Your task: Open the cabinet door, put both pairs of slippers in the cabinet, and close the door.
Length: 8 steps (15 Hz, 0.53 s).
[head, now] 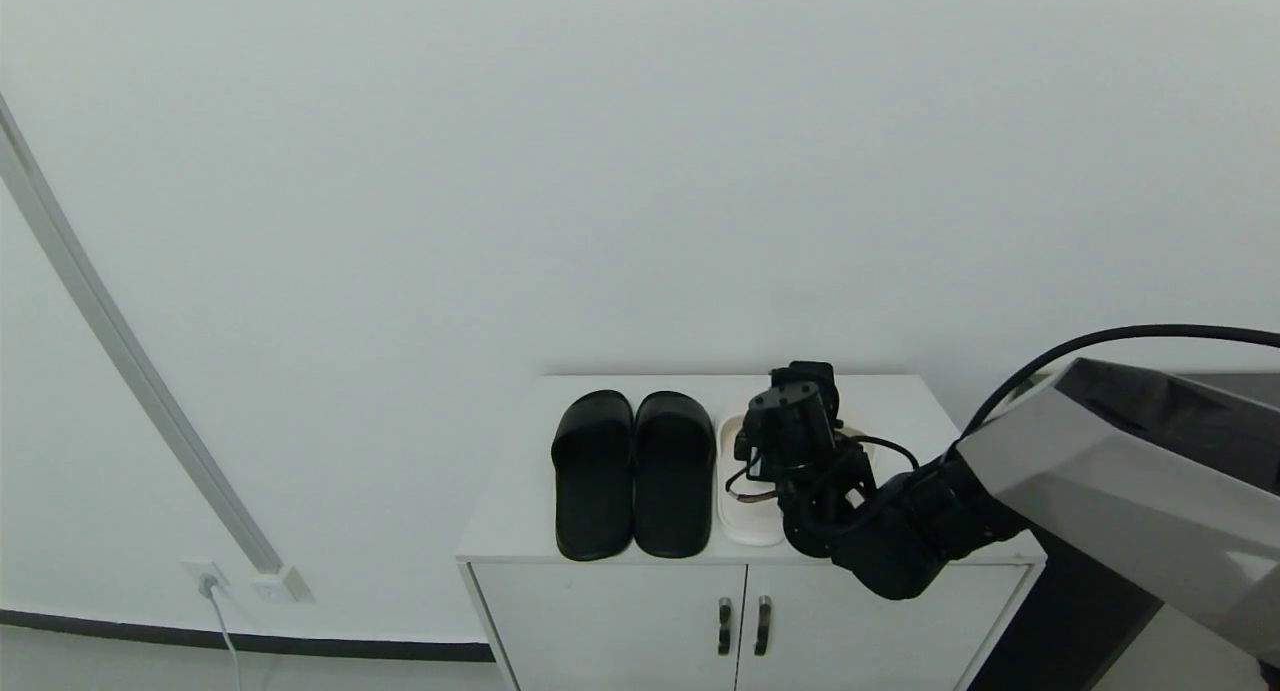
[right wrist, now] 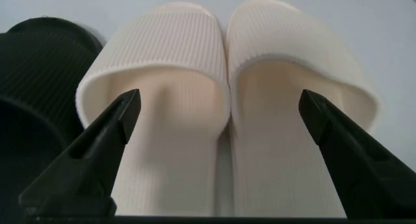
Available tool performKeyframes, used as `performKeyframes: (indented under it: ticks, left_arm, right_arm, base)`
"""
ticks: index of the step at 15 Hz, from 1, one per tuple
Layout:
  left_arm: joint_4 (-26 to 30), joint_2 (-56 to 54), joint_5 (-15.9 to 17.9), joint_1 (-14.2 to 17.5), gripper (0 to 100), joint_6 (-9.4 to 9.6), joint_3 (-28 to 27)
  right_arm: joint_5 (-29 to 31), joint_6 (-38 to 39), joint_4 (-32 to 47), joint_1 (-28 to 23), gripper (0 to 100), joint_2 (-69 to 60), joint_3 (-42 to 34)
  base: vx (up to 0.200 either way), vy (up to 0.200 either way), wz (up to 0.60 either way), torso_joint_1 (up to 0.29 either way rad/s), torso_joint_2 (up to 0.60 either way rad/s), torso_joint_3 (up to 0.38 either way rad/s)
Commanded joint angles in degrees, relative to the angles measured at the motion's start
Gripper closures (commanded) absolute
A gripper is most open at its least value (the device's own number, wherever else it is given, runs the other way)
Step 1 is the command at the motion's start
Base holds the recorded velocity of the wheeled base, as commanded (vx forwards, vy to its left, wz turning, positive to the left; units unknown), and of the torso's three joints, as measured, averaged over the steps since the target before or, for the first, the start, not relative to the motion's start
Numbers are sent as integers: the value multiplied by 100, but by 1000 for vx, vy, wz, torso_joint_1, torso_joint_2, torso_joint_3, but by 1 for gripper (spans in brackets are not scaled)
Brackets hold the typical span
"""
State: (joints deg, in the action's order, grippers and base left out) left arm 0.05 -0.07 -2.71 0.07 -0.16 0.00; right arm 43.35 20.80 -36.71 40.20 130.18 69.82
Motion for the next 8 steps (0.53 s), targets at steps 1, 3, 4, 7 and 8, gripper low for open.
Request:
performKeyframes:
  ticks: [1,3,4,7,8]
  left_arm:
    - [4,7,-2,1,100,-2,0]
    - [4,7,-2,1,100,-11,0]
    - [4,7,-2,1,100,-19,0]
    - [-5,7,-2,1,100,-19,-9]
    - [-5,7,-2,1,100,-19,0]
  right_arm:
    - [-2,-58,-3,-92,0,262,225]
    - [-151,-216,-109,-136,0,315,278]
    - [-248,-278,-197,-144,0,315,269]
    - [-336,-542,-469,-180,0,341,225]
    - [-345,-559,-495,-180,100,350,190]
  base:
    - [0,0,0,0,0,0]
    - [0,0,0,0,0,0]
    - [0,0,0,0,0,0]
    - [0,0,0,0,0,0]
    - [0,0,0,0,0,0]
